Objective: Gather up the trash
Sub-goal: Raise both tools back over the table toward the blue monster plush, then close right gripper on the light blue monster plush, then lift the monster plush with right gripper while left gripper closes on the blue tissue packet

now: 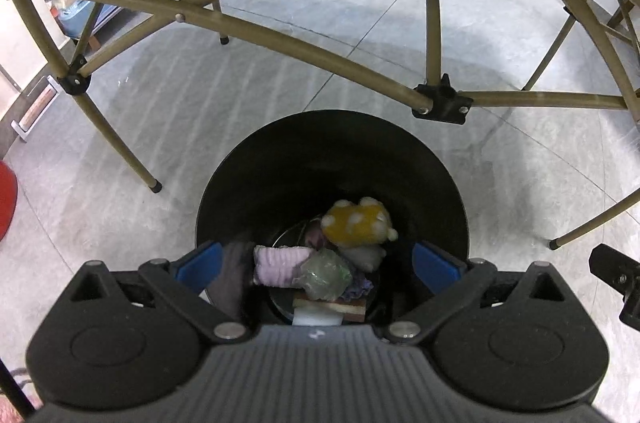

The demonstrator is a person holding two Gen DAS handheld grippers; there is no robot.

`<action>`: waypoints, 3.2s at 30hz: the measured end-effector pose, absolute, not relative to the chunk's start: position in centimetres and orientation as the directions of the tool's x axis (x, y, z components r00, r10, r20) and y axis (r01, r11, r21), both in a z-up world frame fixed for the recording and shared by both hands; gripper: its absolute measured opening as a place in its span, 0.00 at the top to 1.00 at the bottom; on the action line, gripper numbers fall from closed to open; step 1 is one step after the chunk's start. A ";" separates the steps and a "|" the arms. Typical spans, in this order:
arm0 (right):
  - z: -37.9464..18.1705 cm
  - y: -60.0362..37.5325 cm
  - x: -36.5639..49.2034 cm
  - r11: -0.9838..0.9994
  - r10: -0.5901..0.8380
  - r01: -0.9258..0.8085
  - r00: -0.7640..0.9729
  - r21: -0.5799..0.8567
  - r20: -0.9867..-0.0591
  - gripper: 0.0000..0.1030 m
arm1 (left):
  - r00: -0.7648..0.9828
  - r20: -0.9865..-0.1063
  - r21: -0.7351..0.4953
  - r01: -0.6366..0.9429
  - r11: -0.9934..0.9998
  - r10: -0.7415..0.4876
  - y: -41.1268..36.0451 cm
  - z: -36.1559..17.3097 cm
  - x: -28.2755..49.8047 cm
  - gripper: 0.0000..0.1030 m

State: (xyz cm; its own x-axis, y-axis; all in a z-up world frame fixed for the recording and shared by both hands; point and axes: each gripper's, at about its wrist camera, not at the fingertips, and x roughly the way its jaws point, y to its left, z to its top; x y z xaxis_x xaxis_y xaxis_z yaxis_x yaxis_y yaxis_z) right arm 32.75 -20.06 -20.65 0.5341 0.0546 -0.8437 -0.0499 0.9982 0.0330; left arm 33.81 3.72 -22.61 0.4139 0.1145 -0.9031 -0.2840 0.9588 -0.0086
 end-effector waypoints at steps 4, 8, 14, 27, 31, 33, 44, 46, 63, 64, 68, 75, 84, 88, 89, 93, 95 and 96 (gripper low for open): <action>-20.3 -20.0 32.6 0.998 0.061 -0.053 0.544 0.038 -0.837 0.00 | 0.438 -0.891 -0.015 -0.286 0.958 0.117 3.8 -22.0 33.6 0.00; -19.8 -20.0 32.5 0.998 0.068 -0.054 0.558 0.045 -0.827 0.00 | 0.490 -0.865 -0.039 -0.289 0.956 0.113 3.9 -20.8 33.1 0.00; -18.4 -20.2 32.2 0.996 0.088 -0.058 0.592 0.067 -0.801 0.00 | 0.616 -0.774 -0.056 -0.299 0.953 0.148 4.2 -17.9 31.6 0.00; -10.0 -20.8 28.3 0.972 0.231 -0.165 0.807 0.167 -0.544 0.00 | 0.813 -0.544 -0.112 -0.314 0.943 0.206 5.5 -11.4 26.7 0.00; -7.0 -21.4 28.3 0.972 0.224 -0.165 0.874 0.169 -0.431 0.00 | 0.835 -0.508 -0.134 -0.318 0.939 0.210 6.6 -9.0 27.0 0.00; -6.0 -21.4 29.1 0.972 0.224 -0.173 0.882 0.157 -0.415 0.00 | 0.850 -0.479 -0.136 -0.317 0.939 0.218 7.0 -7.6 27.4 0.00; -3.8 -22.4 36.3 0.984 0.173 -0.149 0.910 0.093 -0.376 0.00 | 0.898 -0.394 -0.129 -0.265 0.955 0.196 6.4 -2.7 32.2 0.00; -3.9 -22.7 38.0 0.988 0.154 -0.134 0.912 0.077 -0.381 0.00 | 0.901 -0.396 -0.147 -0.252 0.957 0.177 6.1 -2.3 33.6 0.00; -7.5 -25.1 51.0 0.987 0.138 -0.075 0.858 0.145 -0.494 0.00 | 0.894 -0.444 -0.130 -0.140 0.982 0.068 1.6 -2.2 45.2 0.00; -7.6 -24.8 51.5 0.984 0.157 -0.089 0.854 0.158 -0.497 0.00 | 0.891 -0.450 -0.126 -0.136 0.983 0.065 1.4 -2.4 45.8 0.00; -7.5 -23.4 53.6 0.982 0.178 -0.119 0.828 0.145 -0.531 0.00 | 0.880 -0.471 -0.118 -0.128 0.985 0.058 0.8 -3.1 46.9 0.00; -8.8 -21.0 56.6 0.989 0.145 -0.111 0.774 0.092 -0.616 0.03 | 0.859 -0.507 -0.101 -0.135 0.986 0.066 0.9 -4.1 48.4 0.00; -9.6 -21.4 56.0 0.989 0.144 -0.102 0.794 0.105 -0.590 0.20 | 0.838 -0.544 -0.100 -0.121 0.988 0.047 -0.6 -4.4 50.6 0.00; -9.2 -24.0 54.7 0.982 0.144 -0.055 0.839 0.181 -0.525 0.20 | 0.823 -0.566 -0.089 -0.110 0.990 0.040 -3.0 -4.6 52.6 0.00; -9.0 -24.7 54.3 0.979 0.144 -0.046 0.848 0.200 -0.511 0.20 | 0.818 -0.573 -0.089 -0.109 0.990 0.038 -3.6 -4.7 53.2 0.00; -8.9 -27.5 53.9 0.973 0.122 -0.010 0.868 0.229 -0.481 0.20 | 0.789 -0.614 -0.109 -0.126 0.986 0.033 -6.0 -5.1 55.9 0.00; -9.0 -29.0 53.9 0.971 0.105 0.012 0.873 0.238 -0.475 0.20 | 0.778 -0.628 -0.125 -0.139 0.982 0.030 -7.0 -5.3 57.1 0.00; -9.1 -29.7 53.9 0.971 0.094 0.024 0.877 0.239 -0.471 0.20 | 0.773 -0.633 -0.126 -0.154 0.980 0.040 -7.7 -5.5 57.6 0.00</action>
State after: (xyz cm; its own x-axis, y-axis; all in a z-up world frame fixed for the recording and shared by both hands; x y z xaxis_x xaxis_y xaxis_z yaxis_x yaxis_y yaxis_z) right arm 53.93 -29.72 -9.09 0.8769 0.0940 -0.4714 0.0243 0.9708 0.2387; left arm 57.61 -7.71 -5.51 0.7727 0.0399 -0.6335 -0.1538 0.9801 -0.1259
